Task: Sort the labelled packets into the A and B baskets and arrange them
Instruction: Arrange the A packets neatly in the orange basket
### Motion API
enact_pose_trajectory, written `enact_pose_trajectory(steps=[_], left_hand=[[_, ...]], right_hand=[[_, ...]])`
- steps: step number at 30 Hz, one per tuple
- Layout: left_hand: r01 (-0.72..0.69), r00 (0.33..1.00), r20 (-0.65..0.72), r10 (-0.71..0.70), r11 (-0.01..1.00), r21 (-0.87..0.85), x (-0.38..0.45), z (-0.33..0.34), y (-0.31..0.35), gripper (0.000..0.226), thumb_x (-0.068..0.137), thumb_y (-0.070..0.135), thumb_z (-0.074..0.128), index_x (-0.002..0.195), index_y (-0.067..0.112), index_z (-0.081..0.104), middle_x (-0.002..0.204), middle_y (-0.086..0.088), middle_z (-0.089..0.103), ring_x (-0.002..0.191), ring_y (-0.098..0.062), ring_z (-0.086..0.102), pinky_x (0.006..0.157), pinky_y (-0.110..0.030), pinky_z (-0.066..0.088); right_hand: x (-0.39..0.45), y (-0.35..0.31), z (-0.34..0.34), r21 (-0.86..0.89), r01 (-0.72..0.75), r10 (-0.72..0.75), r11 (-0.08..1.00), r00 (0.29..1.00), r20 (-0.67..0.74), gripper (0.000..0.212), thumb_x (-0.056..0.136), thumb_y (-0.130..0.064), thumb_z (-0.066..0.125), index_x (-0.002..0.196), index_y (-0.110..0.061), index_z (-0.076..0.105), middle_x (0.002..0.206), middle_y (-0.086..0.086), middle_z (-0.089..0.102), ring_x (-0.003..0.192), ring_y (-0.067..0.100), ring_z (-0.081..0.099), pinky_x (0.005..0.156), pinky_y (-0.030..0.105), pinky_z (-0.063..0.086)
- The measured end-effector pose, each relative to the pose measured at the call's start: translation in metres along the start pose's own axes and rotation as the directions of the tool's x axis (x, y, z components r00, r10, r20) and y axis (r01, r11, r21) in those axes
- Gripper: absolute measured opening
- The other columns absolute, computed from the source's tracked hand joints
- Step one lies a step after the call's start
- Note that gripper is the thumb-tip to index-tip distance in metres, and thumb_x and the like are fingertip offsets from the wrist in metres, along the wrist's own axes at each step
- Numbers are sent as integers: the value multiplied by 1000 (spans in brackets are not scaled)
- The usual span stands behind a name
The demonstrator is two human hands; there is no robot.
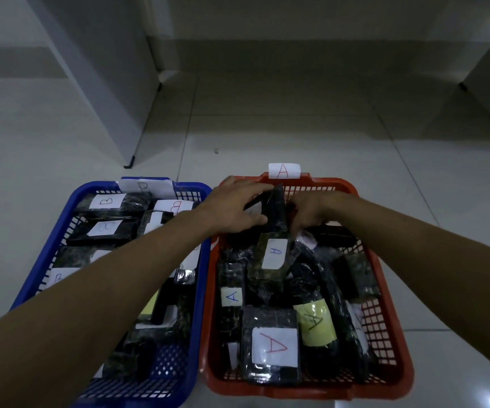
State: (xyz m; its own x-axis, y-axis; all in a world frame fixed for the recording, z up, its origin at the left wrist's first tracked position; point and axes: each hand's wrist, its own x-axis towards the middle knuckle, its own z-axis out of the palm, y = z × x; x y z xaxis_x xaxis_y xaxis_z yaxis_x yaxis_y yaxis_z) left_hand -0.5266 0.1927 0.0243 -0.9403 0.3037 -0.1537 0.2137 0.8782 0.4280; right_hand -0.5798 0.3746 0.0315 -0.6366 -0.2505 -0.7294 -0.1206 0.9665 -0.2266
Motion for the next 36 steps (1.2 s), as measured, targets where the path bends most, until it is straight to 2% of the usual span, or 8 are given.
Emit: enact_pose_trajectory(steps=[5, 8, 13, 17, 22, 28, 34, 36], left_hand=[[-23, 999, 32, 20, 995, 98, 8, 2, -7, 64, 86, 49, 64, 144, 39, 39, 145, 3, 47, 132, -22, 33, 106, -47, 33], [-41, 996, 86, 35, 996, 76, 14, 4, -2, 71, 83, 56, 65, 146, 40, 34, 146, 2, 45, 136, -23, 34, 107, -45, 32], [-74, 984, 166, 64, 996, 56, 23, 13, 2, 74, 81, 60, 64, 146, 43, 33, 143, 3, 45, 131, -22, 37, 106, -49, 36], [-116, 981, 168, 97, 988, 106, 29, 15, 2, 74, 82, 61, 62, 147, 40, 33, 144, 2, 44, 131, -22, 37, 107, -48, 36], [-91, 981, 183, 62, 984, 155, 34, 17, 3, 76, 81, 62, 63, 147, 39, 32, 146, 3, 42, 133, -22, 35, 108, -46, 35], [-98, 981, 189, 46, 957, 274, 32, 26, 1, 73, 86, 54, 61, 150, 38, 29, 148, -1, 43, 134, -25, 39, 107, -44, 39], [-81, 992, -95, 81, 997, 7, 36, 13, 12, 66, 85, 52, 64, 144, 33, 39, 138, 1, 53, 122, -21, 50, 97, -37, 44], [-103, 993, -54, 102, 994, -17, 39, 8, 18, 70, 85, 53, 66, 145, 36, 36, 141, 1, 49, 126, -21, 47, 97, -34, 41]], right_hand=[[-14, 13, -11, 14, 96, -93, 995, 983, -158, 15, 81, -30, 79, 90, -22, 69, 97, -3, 69, 91, 15, 63, 70, 26, 47], [-23, 21, -2, 4, 121, -120, 993, 986, -113, 21, 81, -26, 78, 97, -24, 66, 101, -6, 67, 97, 16, 62, 77, 29, 47], [-29, 14, 11, -217, 113, -152, 970, 973, -172, 66, 76, -34, 81, 134, -29, 48, 117, -4, 62, 106, 20, 59, 85, 34, 49], [-37, 18, 7, -271, 9, -129, 962, 893, -431, 56, 72, -37, 81, 122, -22, 58, 107, -2, 62, 93, 17, 58, 73, 30, 46], [-46, 27, 19, -236, -86, -29, 968, 895, -444, 53, 79, -36, 76, 123, -17, 54, 104, -1, 58, 90, 17, 51, 75, 31, 44], [-58, 40, 0, -17, 21, -27, 1000, 777, -629, 47, 79, -28, 74, 122, -20, 58, 108, 4, 65, 93, 23, 62, 83, 36, 53], [-64, 57, 13, -4, 240, -177, 971, 707, -684, 37, 82, -11, 70, 117, -23, 67, 110, -4, 65, 98, 15, 61, 83, 25, 48], [-63, 61, 21, -1, 276, -195, 961, 677, -709, 34, 84, -12, 71, 115, -25, 69, 113, -5, 65, 100, 13, 61, 89, 27, 50]])
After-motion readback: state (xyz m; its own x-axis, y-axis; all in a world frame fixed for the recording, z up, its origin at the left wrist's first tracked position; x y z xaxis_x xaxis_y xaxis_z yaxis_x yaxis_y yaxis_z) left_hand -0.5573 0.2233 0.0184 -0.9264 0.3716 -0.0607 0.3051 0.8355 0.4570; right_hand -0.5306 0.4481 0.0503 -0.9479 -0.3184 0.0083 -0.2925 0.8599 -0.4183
